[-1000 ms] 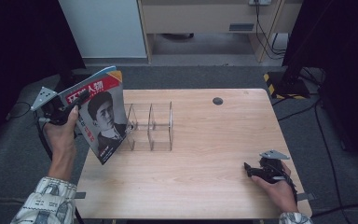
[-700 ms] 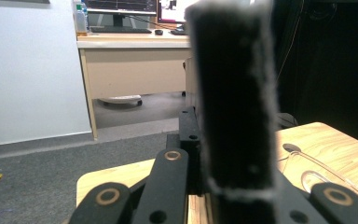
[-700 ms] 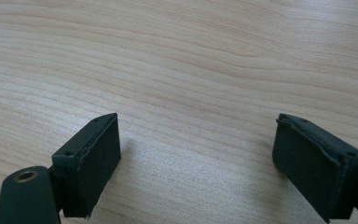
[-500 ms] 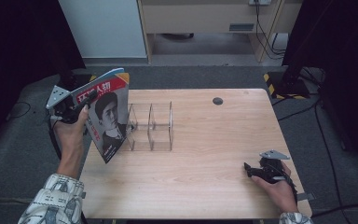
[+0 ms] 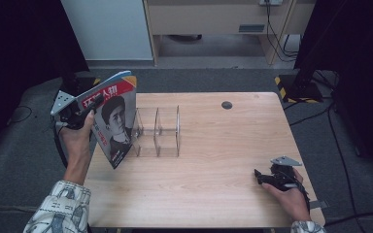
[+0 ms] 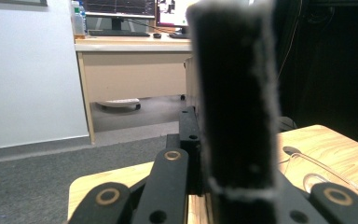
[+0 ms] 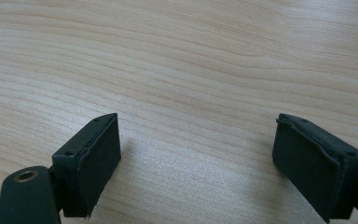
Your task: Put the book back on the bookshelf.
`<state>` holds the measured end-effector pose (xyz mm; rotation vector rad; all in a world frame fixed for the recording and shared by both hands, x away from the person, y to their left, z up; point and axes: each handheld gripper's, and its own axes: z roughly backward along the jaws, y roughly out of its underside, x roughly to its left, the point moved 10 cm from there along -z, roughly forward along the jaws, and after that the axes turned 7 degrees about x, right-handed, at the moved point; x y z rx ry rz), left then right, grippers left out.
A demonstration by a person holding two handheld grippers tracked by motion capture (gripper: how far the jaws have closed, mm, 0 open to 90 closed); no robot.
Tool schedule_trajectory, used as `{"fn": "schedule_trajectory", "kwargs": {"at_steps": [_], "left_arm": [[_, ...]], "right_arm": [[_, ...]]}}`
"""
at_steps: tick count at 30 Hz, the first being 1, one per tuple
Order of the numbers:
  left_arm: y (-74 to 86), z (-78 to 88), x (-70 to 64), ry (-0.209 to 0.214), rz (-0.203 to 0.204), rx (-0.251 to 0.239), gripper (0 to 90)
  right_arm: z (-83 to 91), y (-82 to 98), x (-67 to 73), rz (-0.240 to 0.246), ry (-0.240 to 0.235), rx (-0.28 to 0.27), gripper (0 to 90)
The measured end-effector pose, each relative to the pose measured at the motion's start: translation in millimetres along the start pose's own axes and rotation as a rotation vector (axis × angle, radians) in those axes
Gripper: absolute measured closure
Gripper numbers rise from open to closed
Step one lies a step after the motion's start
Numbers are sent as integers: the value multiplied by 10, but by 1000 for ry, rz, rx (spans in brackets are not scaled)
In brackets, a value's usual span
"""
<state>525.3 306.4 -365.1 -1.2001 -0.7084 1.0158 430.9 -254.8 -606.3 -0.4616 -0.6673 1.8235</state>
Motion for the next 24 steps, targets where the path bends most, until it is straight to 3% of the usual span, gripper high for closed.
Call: {"fn": "schedule_trajectory", "kwargs": {"at_steps": [18,24], "left_arm": [[84,12,18,-8,42,-41,866],[105,37,-8,-11,35,-48,866]], "right_arm": [[4,5,4,-6,0,1,154],[9,11,9,-3,-4,3,154]]}}
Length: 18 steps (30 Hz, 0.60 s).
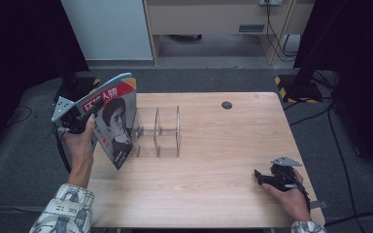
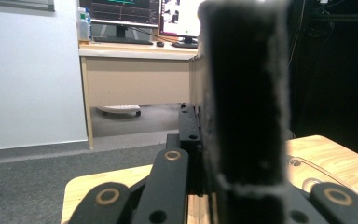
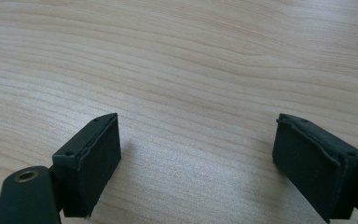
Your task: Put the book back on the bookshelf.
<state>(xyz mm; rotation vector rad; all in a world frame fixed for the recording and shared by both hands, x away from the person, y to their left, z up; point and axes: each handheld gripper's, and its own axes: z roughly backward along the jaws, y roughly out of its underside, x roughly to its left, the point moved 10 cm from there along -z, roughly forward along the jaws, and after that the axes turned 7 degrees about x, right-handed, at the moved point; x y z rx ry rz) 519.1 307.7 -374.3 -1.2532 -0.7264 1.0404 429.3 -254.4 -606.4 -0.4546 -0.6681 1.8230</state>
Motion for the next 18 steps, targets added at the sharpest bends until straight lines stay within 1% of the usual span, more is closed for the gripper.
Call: {"fn": "schedule_trajectory", "kwargs": {"at_steps": [3,11,15,18], "left_arm": [[12,16,-4,-5,3,-6,866],[45,56,24,-7,46,-22,863],[63,77,37,-10,56,-26,862],[82,95,42,-10,56,-31,861]], "right_arm": [[0,1,0,2,0,0,154],[5,4,5,4,-3,-1,153],[4,3,2,8,-2,-2,153],[4,4,4,6,-2,-2,153]]}}
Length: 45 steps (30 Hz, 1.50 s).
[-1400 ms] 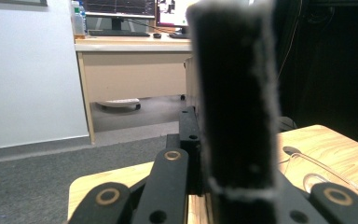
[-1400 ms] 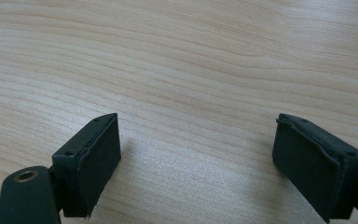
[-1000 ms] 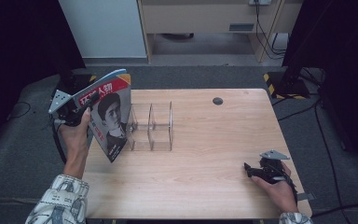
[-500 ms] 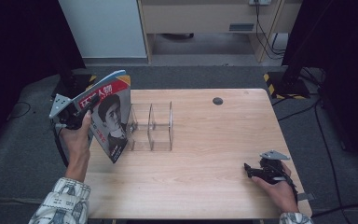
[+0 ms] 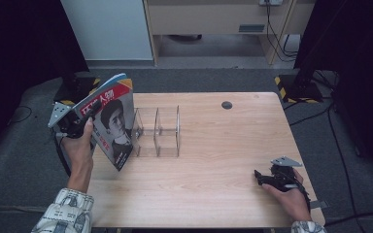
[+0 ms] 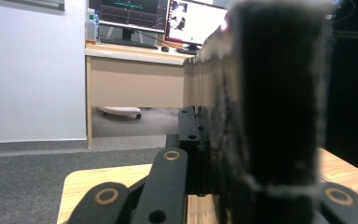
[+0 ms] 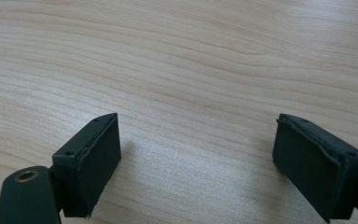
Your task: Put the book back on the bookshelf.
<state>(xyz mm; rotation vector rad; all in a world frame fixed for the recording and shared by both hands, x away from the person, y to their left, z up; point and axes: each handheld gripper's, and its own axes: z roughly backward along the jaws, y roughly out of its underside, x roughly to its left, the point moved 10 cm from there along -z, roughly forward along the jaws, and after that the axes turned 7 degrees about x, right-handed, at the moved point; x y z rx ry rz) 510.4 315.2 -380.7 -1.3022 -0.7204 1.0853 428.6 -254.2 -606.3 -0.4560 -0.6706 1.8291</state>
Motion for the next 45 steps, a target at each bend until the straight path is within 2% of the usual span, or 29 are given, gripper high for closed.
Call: {"fn": "schedule_trajectory", "kwargs": {"at_steps": [9,26,34,38,41,45], "left_arm": [[44,44,3,-5,2,-5,857],[115,81,-82,-11,-13,3,847],[148,90,-97,-5,5,13,833],[186,86,-110,-12,8,34,827],[197,93,-117,-19,4,34,826],[201,106,-99,-26,21,28,824]], "right_arm": [[0,0,1,-2,0,1,153],[4,4,7,0,-2,1,153],[5,6,9,0,-3,1,153],[7,8,13,-2,-4,4,153],[7,9,14,-1,-5,4,153],[7,8,16,-3,-6,3,153]]}}
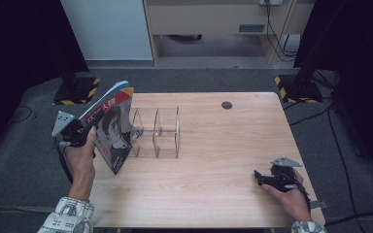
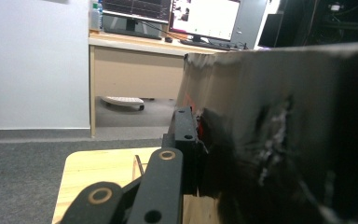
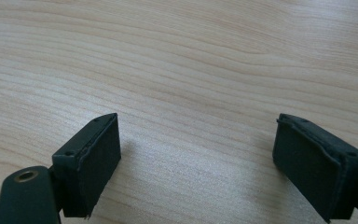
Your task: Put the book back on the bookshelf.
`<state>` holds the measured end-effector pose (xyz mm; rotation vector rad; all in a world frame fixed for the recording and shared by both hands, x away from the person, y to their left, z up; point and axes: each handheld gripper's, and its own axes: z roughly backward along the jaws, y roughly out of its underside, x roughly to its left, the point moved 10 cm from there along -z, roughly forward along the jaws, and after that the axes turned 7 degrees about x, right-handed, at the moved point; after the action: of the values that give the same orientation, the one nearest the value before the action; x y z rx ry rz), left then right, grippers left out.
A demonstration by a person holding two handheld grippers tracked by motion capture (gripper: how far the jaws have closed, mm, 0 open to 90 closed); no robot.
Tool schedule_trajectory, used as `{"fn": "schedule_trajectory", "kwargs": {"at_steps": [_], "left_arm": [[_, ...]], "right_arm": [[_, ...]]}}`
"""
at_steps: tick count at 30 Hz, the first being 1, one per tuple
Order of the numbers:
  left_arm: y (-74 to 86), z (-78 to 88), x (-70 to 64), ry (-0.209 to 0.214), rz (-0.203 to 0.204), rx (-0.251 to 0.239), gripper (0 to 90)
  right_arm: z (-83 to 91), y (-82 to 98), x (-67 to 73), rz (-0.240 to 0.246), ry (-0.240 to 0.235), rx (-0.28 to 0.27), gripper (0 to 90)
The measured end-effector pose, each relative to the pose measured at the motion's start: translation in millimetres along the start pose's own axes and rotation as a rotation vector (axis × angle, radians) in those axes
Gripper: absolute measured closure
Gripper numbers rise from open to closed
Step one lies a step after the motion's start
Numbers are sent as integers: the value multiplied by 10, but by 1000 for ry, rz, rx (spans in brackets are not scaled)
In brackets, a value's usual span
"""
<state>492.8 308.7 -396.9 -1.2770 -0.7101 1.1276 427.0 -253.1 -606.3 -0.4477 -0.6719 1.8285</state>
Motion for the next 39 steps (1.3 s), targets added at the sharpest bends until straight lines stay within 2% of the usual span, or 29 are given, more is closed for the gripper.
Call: {"fn": "schedule_trajectory", "kwargs": {"at_steps": [2,14,19,24,29,35,39], "left_arm": [[0,2,8,4,14,-5,821],[11,-5,7,6,21,-7,780],[23,-3,5,6,23,-10,759],[32,-2,6,17,34,-7,712],[39,9,38,7,41,0,669],[51,9,34,11,25,15,615],[55,15,46,4,25,20,538]], "right_arm": [[0,1,0,1,0,0,152],[0,0,-1,1,1,-1,152],[0,2,-6,16,0,-2,152],[2,4,-1,14,-1,-2,153],[4,6,0,16,-2,-1,153],[4,6,0,16,-2,-2,152],[5,7,3,15,-3,-2,152]]}}
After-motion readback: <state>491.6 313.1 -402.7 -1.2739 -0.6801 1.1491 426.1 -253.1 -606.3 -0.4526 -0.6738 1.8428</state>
